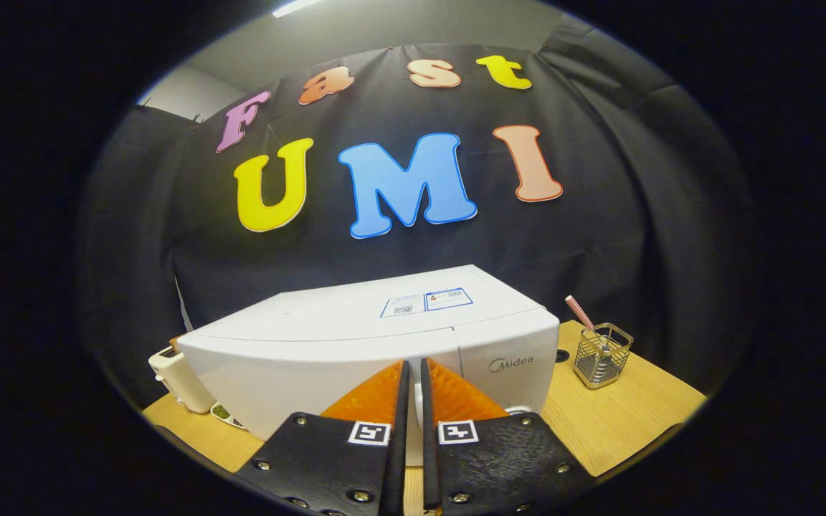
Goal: Open the microwave, put the food inside, and close the microwave door.
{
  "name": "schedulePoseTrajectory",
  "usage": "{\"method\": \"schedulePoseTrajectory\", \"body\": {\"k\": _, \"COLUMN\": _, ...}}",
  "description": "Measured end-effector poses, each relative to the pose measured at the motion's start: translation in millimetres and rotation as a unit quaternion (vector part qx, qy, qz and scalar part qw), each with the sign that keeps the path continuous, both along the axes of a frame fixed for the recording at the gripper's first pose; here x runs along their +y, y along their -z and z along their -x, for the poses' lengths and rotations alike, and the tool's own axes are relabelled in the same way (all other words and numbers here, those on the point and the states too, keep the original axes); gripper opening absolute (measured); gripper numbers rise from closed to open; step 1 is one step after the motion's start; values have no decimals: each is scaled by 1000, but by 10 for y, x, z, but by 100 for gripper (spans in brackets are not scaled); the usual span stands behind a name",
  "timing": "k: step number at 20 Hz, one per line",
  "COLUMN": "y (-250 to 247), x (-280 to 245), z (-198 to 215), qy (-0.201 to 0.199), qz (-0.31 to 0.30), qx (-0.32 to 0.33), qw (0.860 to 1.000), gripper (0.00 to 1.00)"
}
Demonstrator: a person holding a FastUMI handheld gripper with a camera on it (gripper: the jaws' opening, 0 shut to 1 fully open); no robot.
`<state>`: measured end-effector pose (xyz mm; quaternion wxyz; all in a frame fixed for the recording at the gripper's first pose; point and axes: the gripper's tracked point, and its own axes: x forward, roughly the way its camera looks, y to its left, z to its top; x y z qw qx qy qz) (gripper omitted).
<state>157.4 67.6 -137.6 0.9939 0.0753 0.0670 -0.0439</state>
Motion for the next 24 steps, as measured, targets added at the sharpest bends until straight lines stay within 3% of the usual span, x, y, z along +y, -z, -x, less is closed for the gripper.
{"method": "schedulePoseTrajectory", "body": {"k": 4, "y": -44, "x": 44, "z": 61, "qy": -21, "qz": -7, "qx": -13, "qw": 1000, "gripper": 10}}
{"method": "schedulePoseTrajectory", "body": {"k": 5, "y": -73, "x": 49, "z": 141, "qy": -30, "qz": -17, "qx": -18, "qw": 999, "gripper": 19}}
{"method": "schedulePoseTrajectory", "body": {"k": 6, "y": -97, "x": 62, "z": 221, "qy": -36, "qz": -18, "qx": -19, "qw": 999, "gripper": 28}}
{"method": "schedulePoseTrajectory", "body": {"k": 7, "y": -101, "x": 50, "z": 300, "qy": -37, "qz": -12, "qx": -17, "qw": 999, "gripper": 52}}
{"method": "schedulePoseTrajectory", "body": {"k": 8, "y": -140, "x": 32, "z": 387, "qy": -37, "qz": -3, "qx": -17, "qw": 999, "gripper": 65}}
{"method": "schedulePoseTrajectory", "body": {"k": 9, "y": -230, "x": -7, "z": 489, "qy": -32, "qz": 3, "qx": -23, "qw": 999, "gripper": 90}}
{"method": "schedulePoseTrajectory", "body": {"k": 10, "y": -316, "x": -19, "z": 588, "qy": -32, "qz": 7, "qx": -33, "qw": 999, "gripper": 96}}
{"method": "schedulePoseTrajectory", "body": {"k": 17, "y": -1296, "x": -72, "z": 1355, "qy": -35, "qz": 23, "qx": -99, "qw": 994, "gripper": 96}}
{"method": "schedulePoseTrajectory", "body": {"k": 24, "y": -2011, "x": -241, "z": 1721, "qy": -33, "qz": 48, "qx": -122, "qw": 991, "gripper": 96}}
